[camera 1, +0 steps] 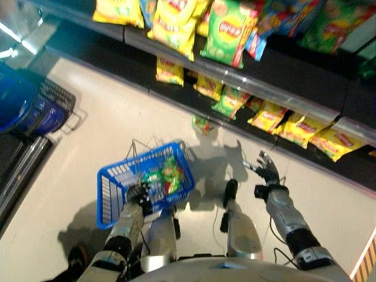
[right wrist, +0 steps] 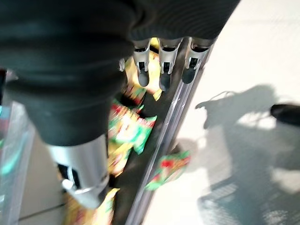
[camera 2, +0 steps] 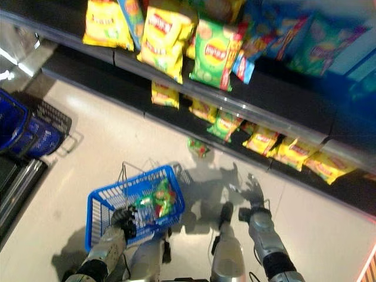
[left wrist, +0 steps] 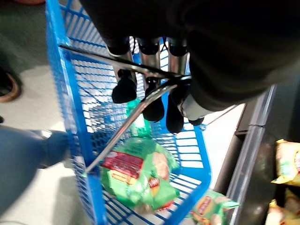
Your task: Pick up the snacks into the basket
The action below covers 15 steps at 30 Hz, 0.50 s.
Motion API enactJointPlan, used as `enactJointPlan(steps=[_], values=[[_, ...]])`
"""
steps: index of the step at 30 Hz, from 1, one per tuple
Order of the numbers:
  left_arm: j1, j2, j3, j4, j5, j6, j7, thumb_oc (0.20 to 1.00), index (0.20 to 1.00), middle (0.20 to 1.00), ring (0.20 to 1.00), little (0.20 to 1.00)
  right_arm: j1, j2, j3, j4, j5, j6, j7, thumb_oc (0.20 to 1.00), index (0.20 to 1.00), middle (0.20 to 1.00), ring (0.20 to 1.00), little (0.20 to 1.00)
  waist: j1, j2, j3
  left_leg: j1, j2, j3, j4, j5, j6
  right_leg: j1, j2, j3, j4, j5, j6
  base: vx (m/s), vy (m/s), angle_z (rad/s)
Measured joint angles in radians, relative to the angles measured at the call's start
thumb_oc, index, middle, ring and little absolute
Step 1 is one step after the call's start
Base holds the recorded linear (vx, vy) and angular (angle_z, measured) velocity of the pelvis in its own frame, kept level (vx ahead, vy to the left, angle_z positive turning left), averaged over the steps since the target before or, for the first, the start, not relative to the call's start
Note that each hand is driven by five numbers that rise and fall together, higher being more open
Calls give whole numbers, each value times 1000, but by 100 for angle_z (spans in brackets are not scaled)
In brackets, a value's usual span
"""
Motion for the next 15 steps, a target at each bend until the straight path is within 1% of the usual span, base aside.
enactJointPlan(steps=[1, 2, 3, 4, 5, 6, 7, 8, 10, 13, 15], values=[[7, -8, 6, 101, 28, -9, -11, 200, 200, 200, 200, 200, 7, 7, 0, 142, -40, -2, 0, 1000, 1000, 1000, 1000, 1000, 1, 0, -52, 14, 4, 0, 0, -14, -2, 14, 1, -2, 0, -11, 3, 132, -61, -3], [2, -13, 14, 152, 48, -9, -15, 200, 200, 200, 200, 200, -2, 13, -1, 220, -55, 1, 0, 1000, 1000, 1000, 1000, 1000, 0, 1, -68, 25, 6, 0, 0, -15, -3, 25, 2, -3, 0, -14, 1, 141, -59, 2], [3, -26, 30, 210, 77, 2, -21, 200, 200, 200, 200, 200, 13, 21, -4, 326, -69, 28, 3, 1000, 1000, 1000, 1000, 1000, 1, 5, -109, 46, 9, -2, 0, -24, -5, 49, 10, -7, 0, -29, 5, 140, -44, 4], [15, -32, 30, 223, 91, 2, -24, 200, 200, 200, 200, 200, 19, 24, -8, 359, -71, 35, 4, 1000, 1000, 1000, 1000, 1000, 3, 7, -129, 48, 10, -2, 0, -29, -6, 51, 12, -7, 0, -35, 6, 139, -48, 5], [24, -43, 33, 259, 120, 2, -26, 200, 200, 200, 200, 200, 31, 30, -45, 450, -75, 41, 12, 1000, 1000, 1000, 1000, 1000, 0, 13, -154, 57, 13, -4, 0, -33, -7, 63, 11, -11, -1, -40, 6, 133, -52, 4], [19, -49, 35, 265, 130, 6, -30, 200, 200, 200, 200, 200, 34, 32, -58, 490, -82, 54, 16, 1000, 1000, 1000, 1000, 1000, 1, 15, -158, 68, 14, -6, 1, -34, -8, 76, 14, -14, -1, -42, 4, 131, -55, 8], [22, -56, 38, 270, 132, 17, -41, 200, 200, 200, 200, 200, 61, 32, -68, 526, -85, 71, 25, 1000, 1000, 1000, 1000, 1000, 4, 21, -186, 70, 17, -9, 0, -40, -7, 80, 14, -18, -1, -47, 4, 149, -60, 6], [26, -63, 39, 277, 132, 18, -53, 200, 200, 200, 200, 200, 76, 33, -69, 546, -92, 88, 31, 1000, 1000, 1000, 1000, 1000, 0, 25, -201, 83, 17, -10, 0, -46, -4, 93, 19, -24, 0, -50, 4, 102, -38, 4], [29, -70, 30, 271, 133, 20, -62, 200, 200, 200, 200, 200, 114, 39, -57, 519, -111, 97, 43, 1000, 1000, 1000, 1000, 1000, 0, 31, -223, 85, 21, -10, 0, -50, -4, 97, 23, -24, -1, -57, 6, 54, -29, -1], [40, -76, 25, 264, 157, 18, -65, 200, 200, 200, 200, 200, 134, 46, -38, 465, -128, 95, 42, 1000, 1000, 1000, 1000, 1000, -2, 38, -239, 83, 25, -10, 0, -56, -5, 98, 28, -23, 0, -61, 1, 17, -34, -2], [52, -77, 25, 267, 170, 18, -66, 200, 200, 200, 200, 200, 133, 41, -28, 461, -154, 93, 45, 1000, 1000, 1000, 1000, 1000, 0, 39, -262, 83, 29, -10, 0, -56, -6, 98, 32, -22, 0, -63, -3, 10, -31, 0]])
